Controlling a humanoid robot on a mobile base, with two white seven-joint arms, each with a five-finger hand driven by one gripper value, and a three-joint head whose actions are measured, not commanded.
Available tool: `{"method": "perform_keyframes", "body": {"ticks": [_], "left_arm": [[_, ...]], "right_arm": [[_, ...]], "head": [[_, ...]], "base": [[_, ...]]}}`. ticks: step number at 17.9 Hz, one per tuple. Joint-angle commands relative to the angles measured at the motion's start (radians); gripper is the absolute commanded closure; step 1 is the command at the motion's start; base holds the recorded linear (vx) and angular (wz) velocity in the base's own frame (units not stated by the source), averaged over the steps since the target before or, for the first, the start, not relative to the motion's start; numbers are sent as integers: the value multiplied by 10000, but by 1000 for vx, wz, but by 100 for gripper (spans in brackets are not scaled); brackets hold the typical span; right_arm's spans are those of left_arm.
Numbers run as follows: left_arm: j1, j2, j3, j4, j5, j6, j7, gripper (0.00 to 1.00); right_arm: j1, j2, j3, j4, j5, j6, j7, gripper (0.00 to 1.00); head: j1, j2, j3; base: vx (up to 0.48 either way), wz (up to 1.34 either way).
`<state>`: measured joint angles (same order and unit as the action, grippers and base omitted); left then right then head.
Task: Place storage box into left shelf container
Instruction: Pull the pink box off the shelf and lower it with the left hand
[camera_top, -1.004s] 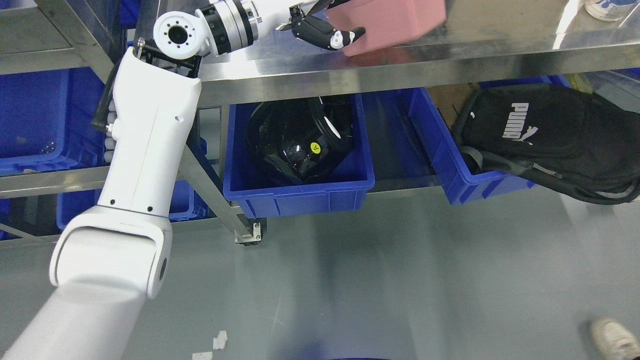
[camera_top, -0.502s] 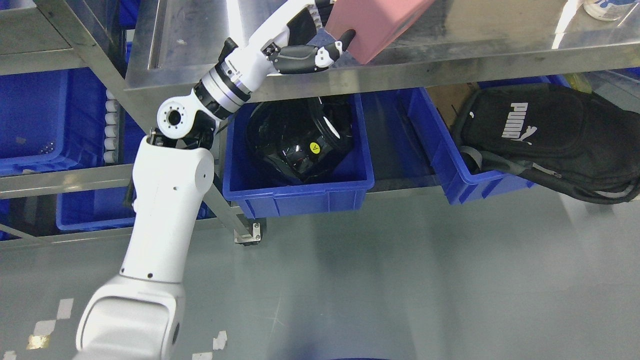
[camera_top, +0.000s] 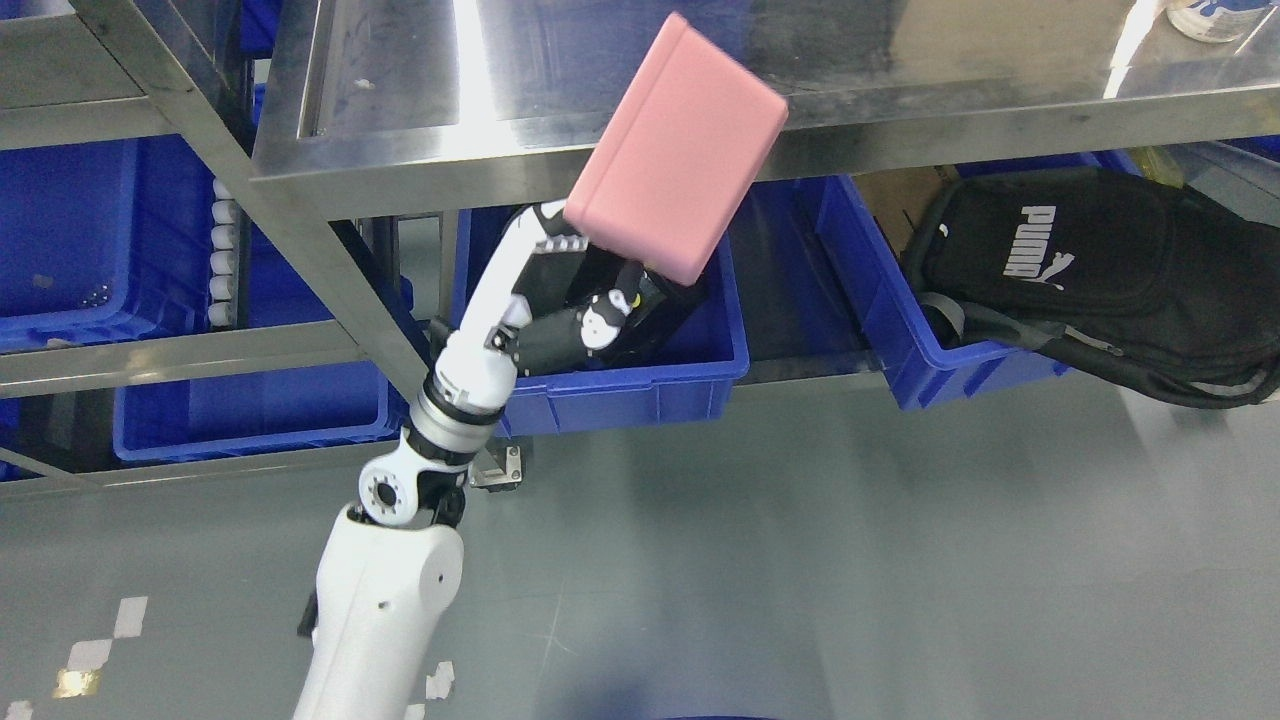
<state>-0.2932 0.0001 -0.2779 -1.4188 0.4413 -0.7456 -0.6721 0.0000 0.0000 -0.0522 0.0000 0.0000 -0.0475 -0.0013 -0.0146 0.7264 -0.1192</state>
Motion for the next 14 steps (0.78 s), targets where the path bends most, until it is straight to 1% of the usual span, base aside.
{"method": "perform_keyframes", "body": {"ticks": [1,3,6,8,11,13,14], "left_arm": [[3173,173,-381,-1781,189,-398,48,98],[3713,173,-229,-1385,265,-398,338,96],[4081,173,232,-433,404,-398,1884,96],[4251,173,324,-400,404,-398,2546,96],[4511,213,508,-431,480,-398,2794,96],[4634,259,509,-431,710,-398,2764,96],[4650,290,524,-446,726,-398,2718,96]], "right_arm": [[-46,-175,0,-174,-215,-16,-2,0],[-46,-175,0,-174,-215,-31,-2,0],[-46,-175,0,-174,-215,-31,-17,0],[-46,-175,0,-174,-215,-16,-17,0],[-46,-175,0,-174,-215,-16,-17,0],[-46,-175,0,-174,-215,-16,-2,0],[-46,-175,0,-174,-215,-16,-17,0]], "head": [[0,0,0],[0,0,0],[0,0,0],[0,0,0],[0,0,0],[0,0,0],[0,0,0]], "base": [[0,0],[0,0],[3,20],[1,133],[-15,486],[14,982],[36,1604]]}}
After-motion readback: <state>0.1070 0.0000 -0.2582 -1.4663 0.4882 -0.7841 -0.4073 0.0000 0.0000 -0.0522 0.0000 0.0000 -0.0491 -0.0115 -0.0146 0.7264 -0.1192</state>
